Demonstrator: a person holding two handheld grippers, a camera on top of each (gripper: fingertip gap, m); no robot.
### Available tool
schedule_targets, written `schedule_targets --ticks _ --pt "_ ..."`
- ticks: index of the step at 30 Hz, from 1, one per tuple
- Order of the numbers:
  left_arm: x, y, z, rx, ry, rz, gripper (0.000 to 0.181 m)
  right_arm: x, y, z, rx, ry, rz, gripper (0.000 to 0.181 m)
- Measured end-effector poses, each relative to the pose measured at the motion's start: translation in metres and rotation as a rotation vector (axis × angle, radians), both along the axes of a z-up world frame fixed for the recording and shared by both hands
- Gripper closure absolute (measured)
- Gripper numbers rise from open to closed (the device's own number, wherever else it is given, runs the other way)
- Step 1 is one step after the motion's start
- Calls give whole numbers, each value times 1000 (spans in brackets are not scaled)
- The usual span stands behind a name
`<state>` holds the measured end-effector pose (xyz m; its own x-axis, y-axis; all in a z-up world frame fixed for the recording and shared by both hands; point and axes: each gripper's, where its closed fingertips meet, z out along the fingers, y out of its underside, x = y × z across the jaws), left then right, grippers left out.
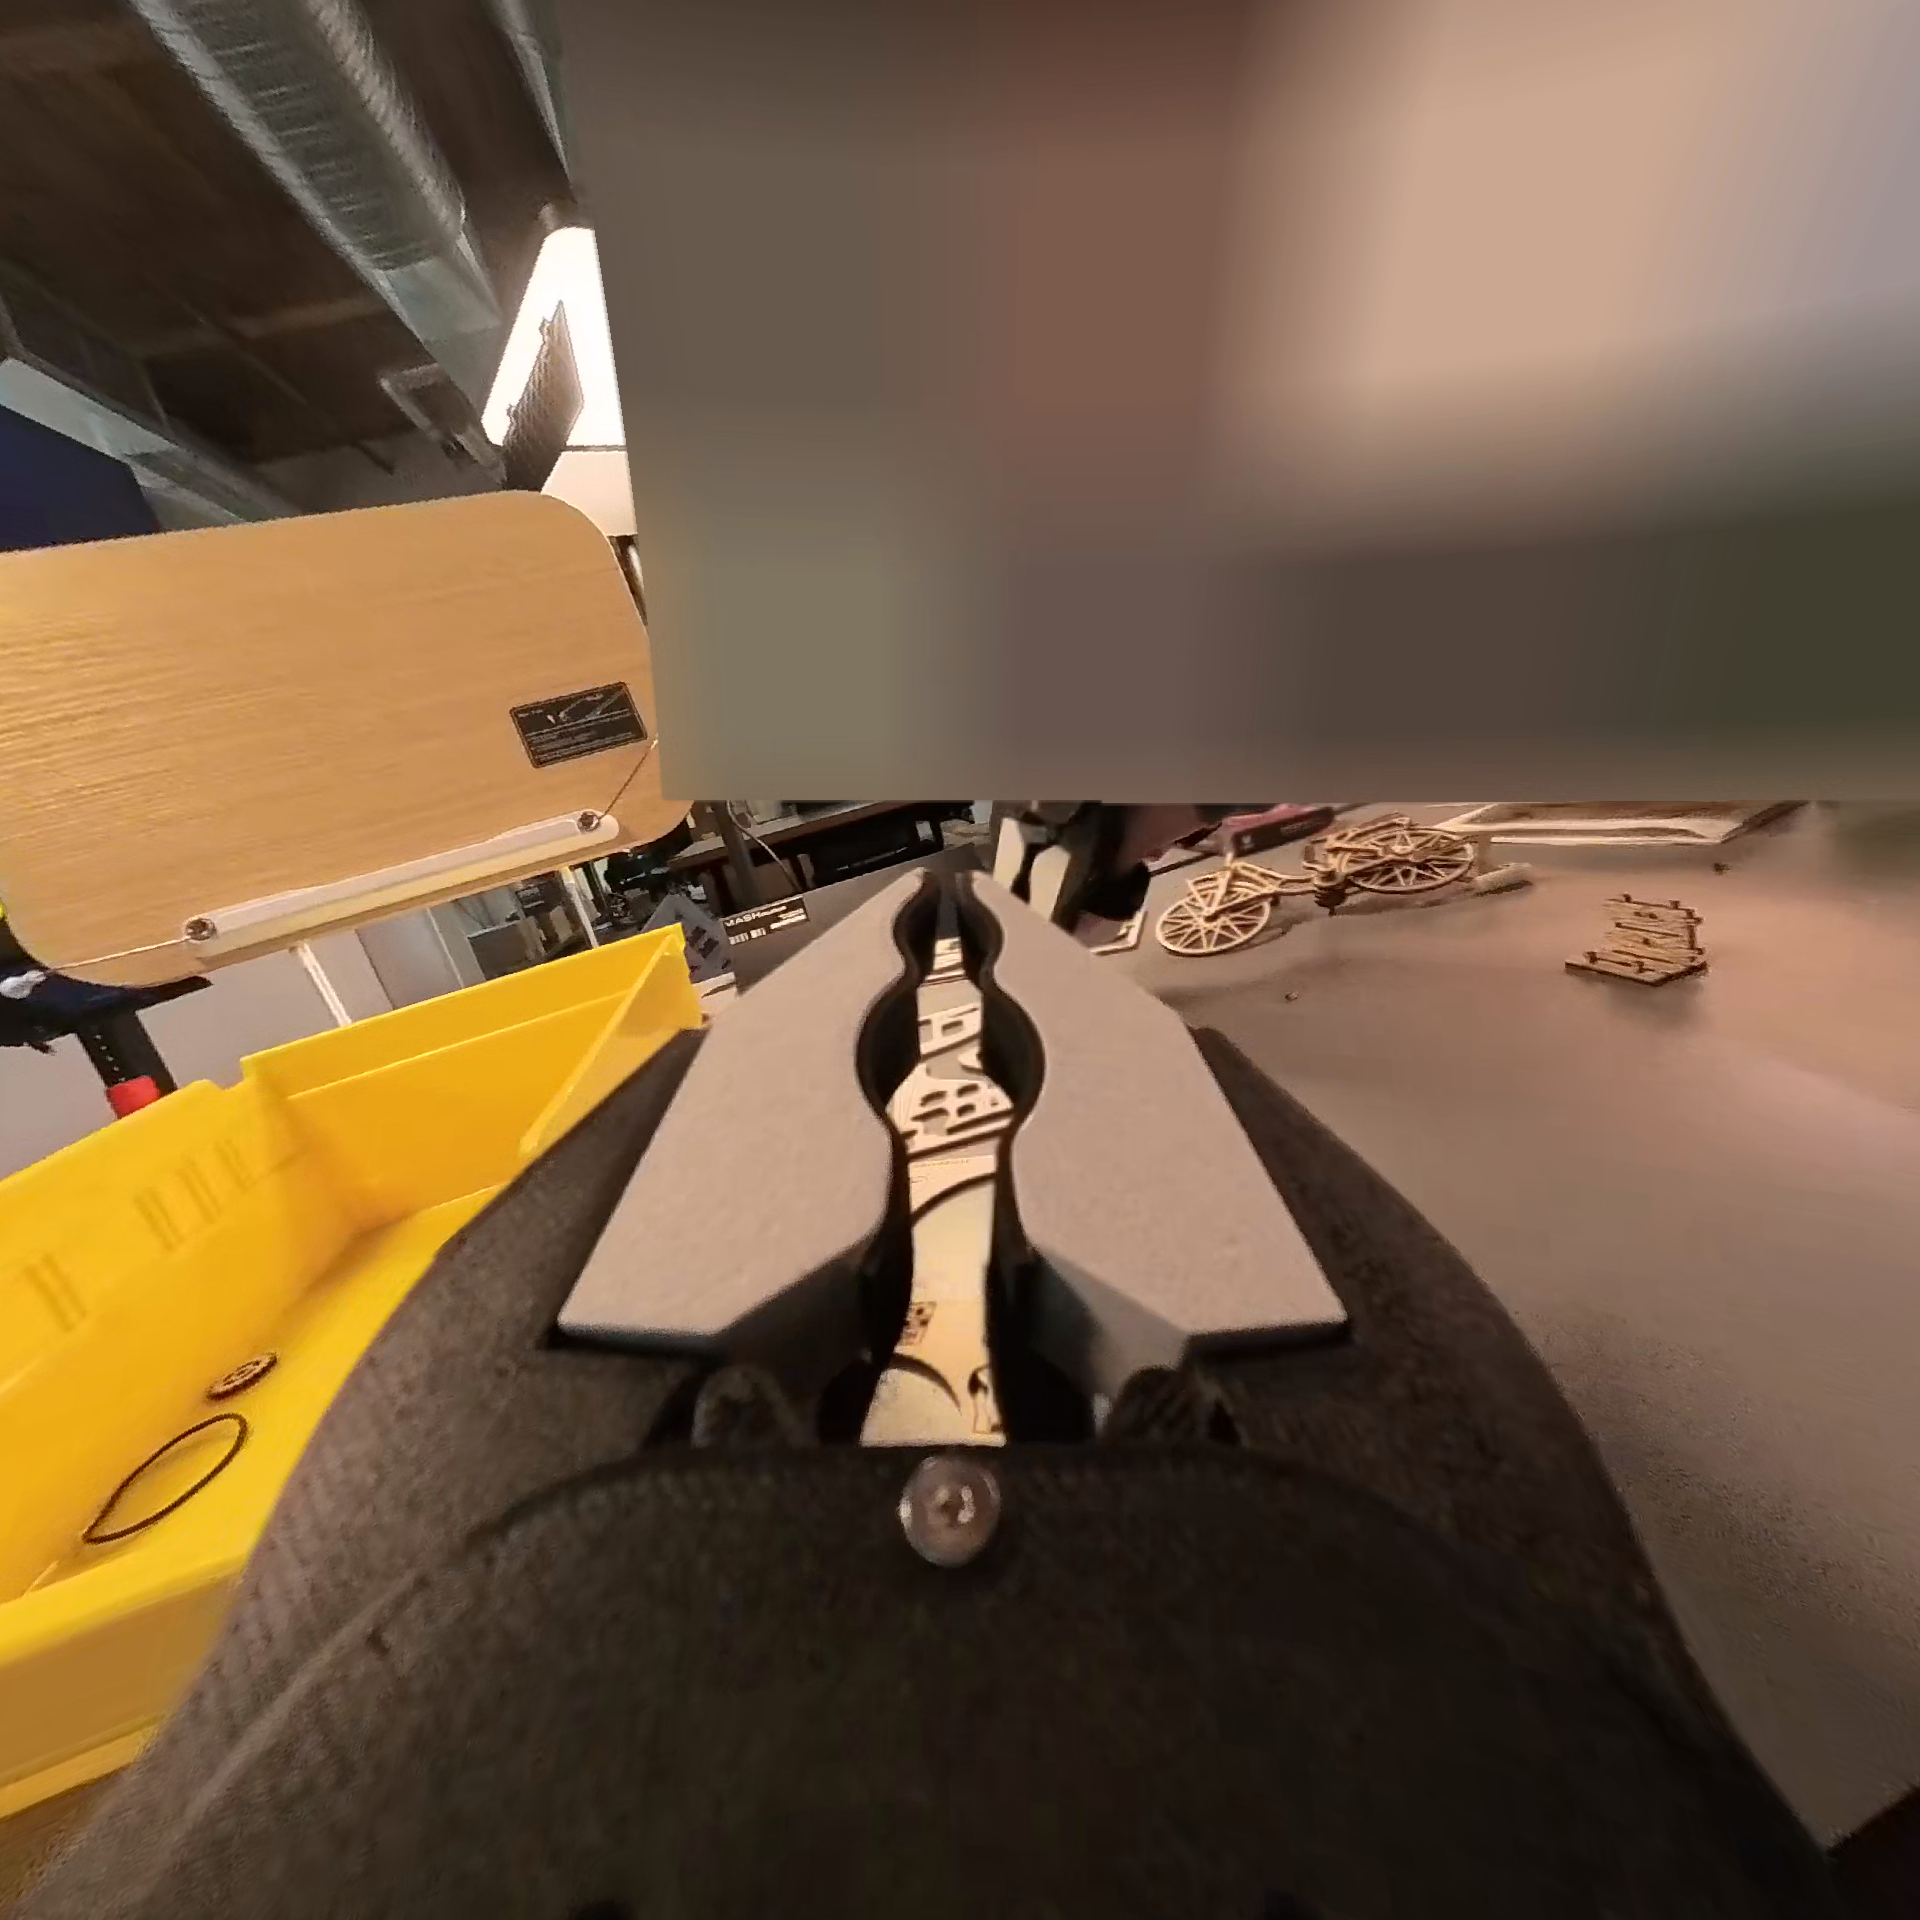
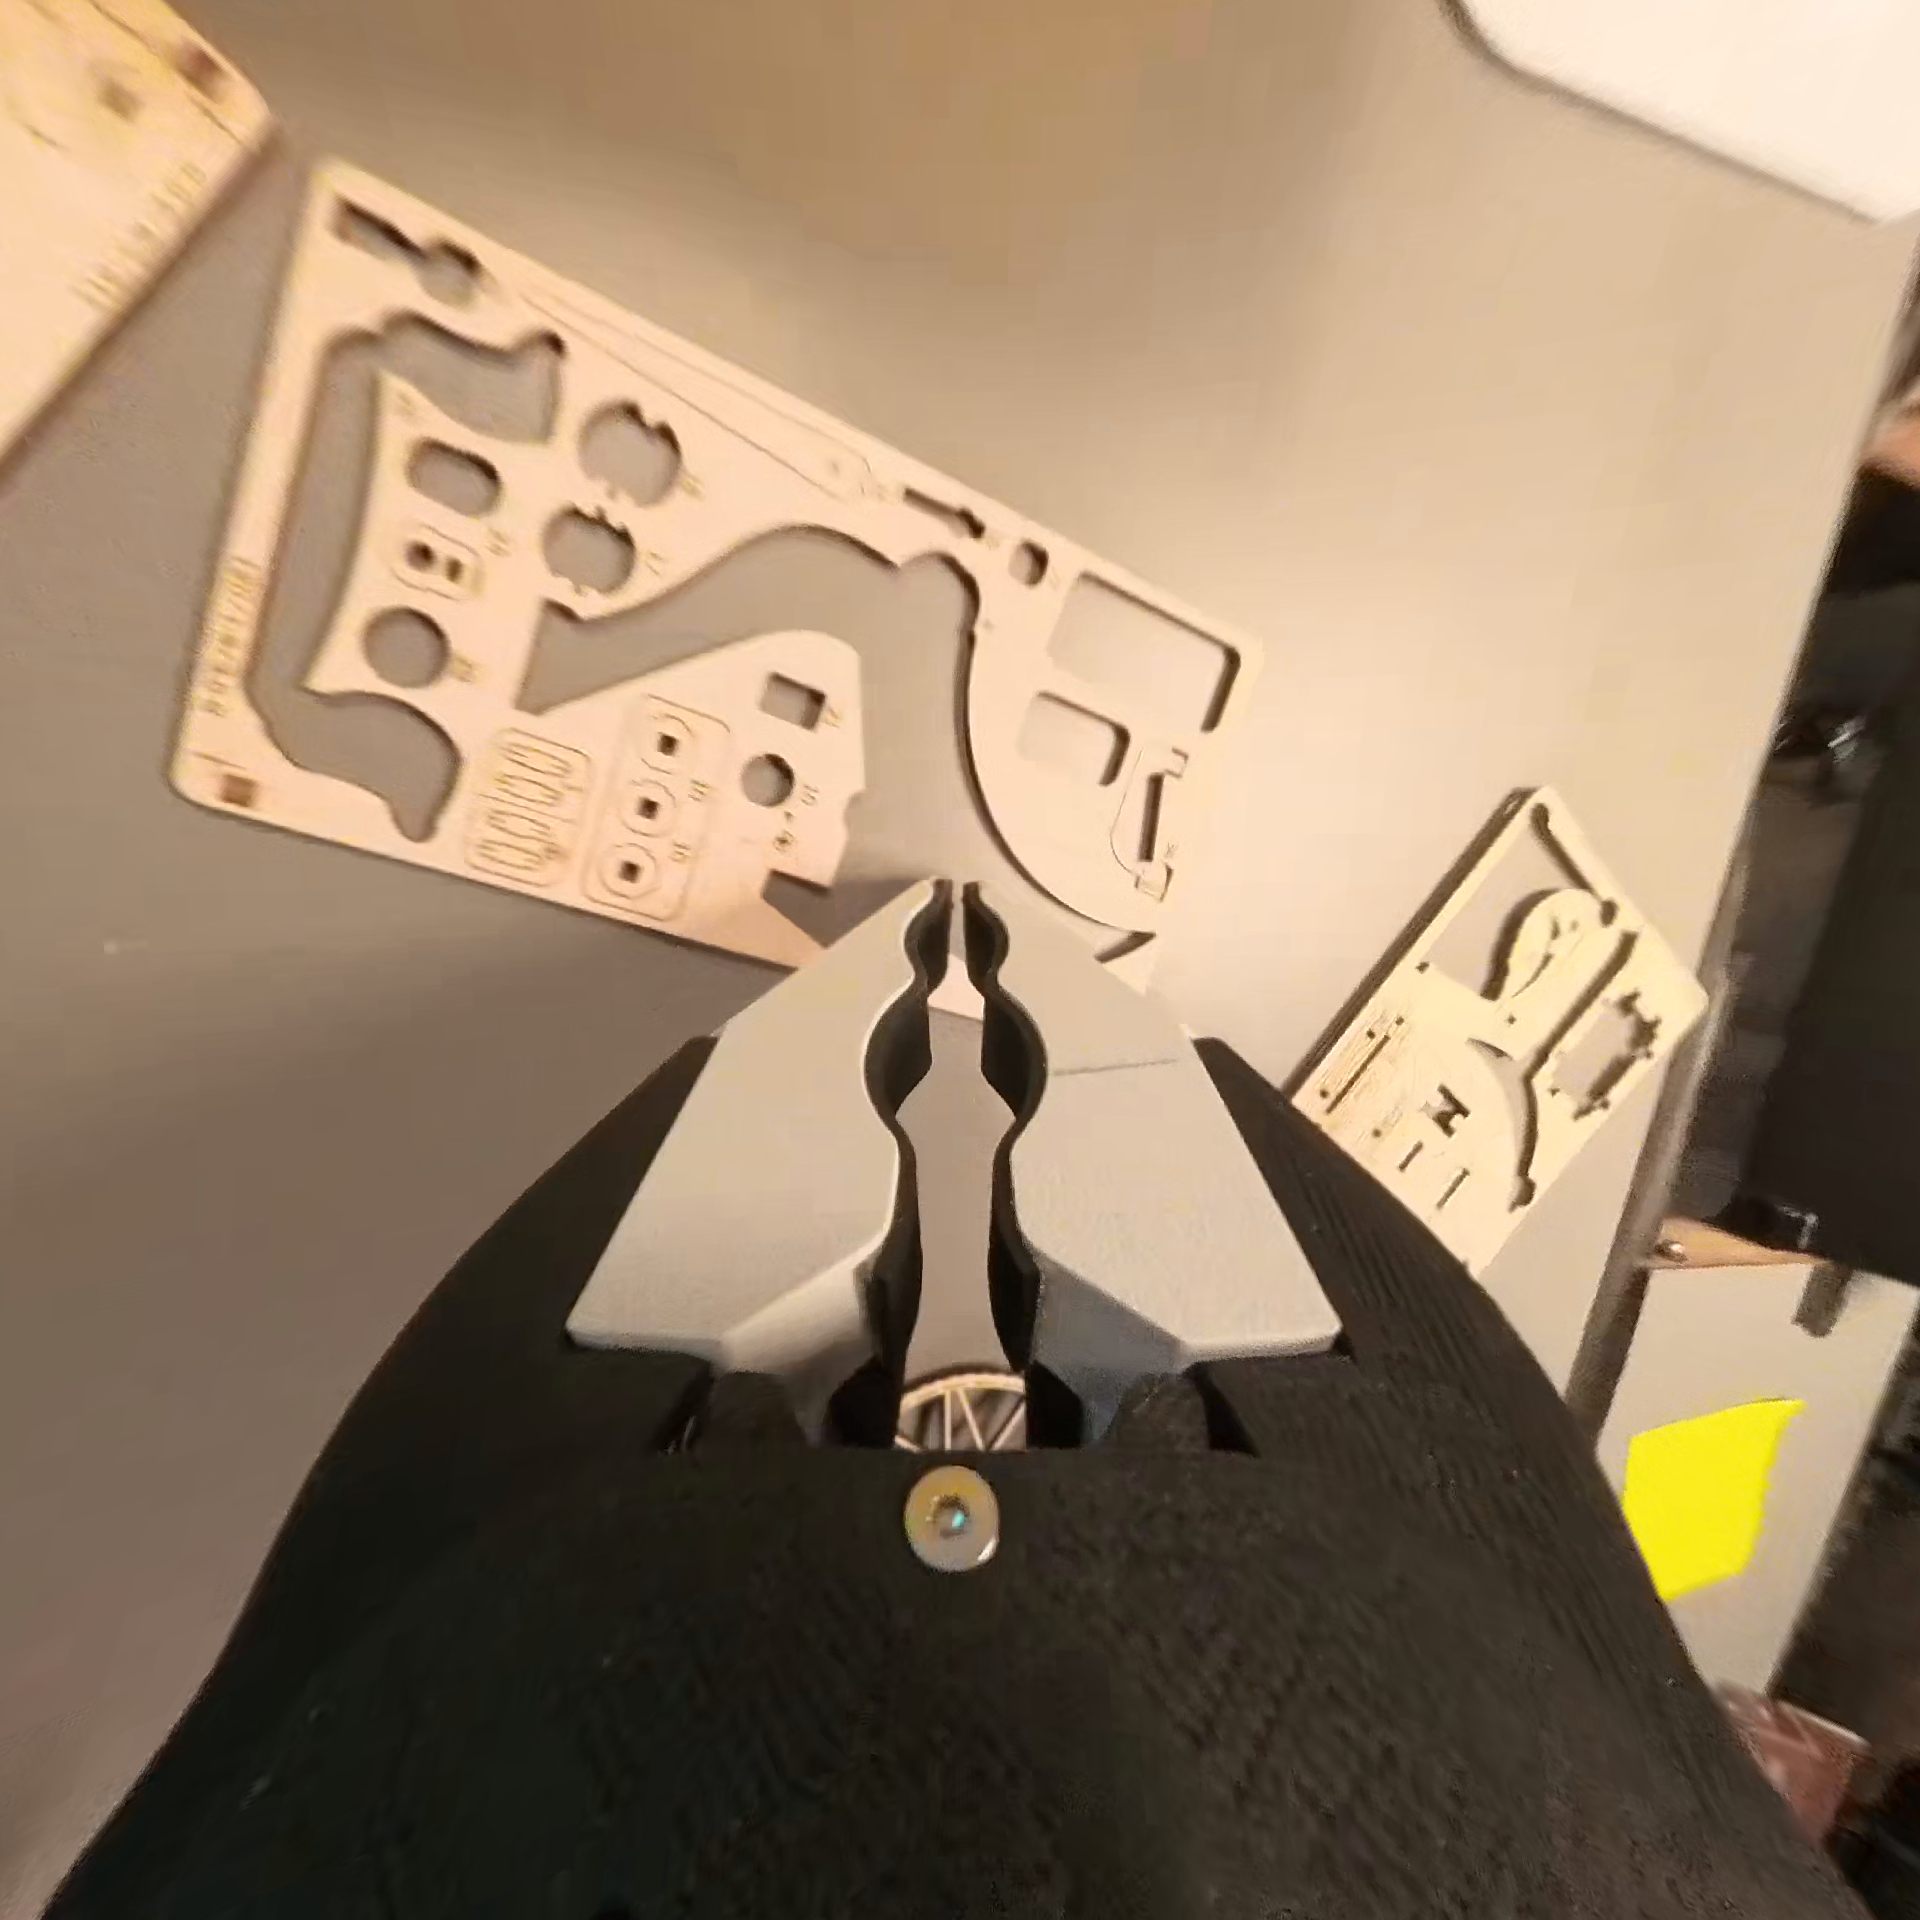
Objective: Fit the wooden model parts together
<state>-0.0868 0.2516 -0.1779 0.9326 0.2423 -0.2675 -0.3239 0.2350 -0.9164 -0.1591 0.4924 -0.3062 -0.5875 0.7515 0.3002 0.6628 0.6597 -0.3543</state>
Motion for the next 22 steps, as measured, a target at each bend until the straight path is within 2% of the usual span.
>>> schedule_targets --ticks 5,10,17,22 --pt "-2 -8 1 12 3 2 178 9 5 -6 -31 -129 -12 181" --pt "-16 -25 7 36 -24 37 176 47 -10 -7 -65 -271 -35 181" --pt "-31 -48 14 56 -27 81 173 109 -60 -7 -125 -351 -12 181" --pt "-41 -58 17 66 -44 108 172 134 -102 -6 -171 -329 28 181"
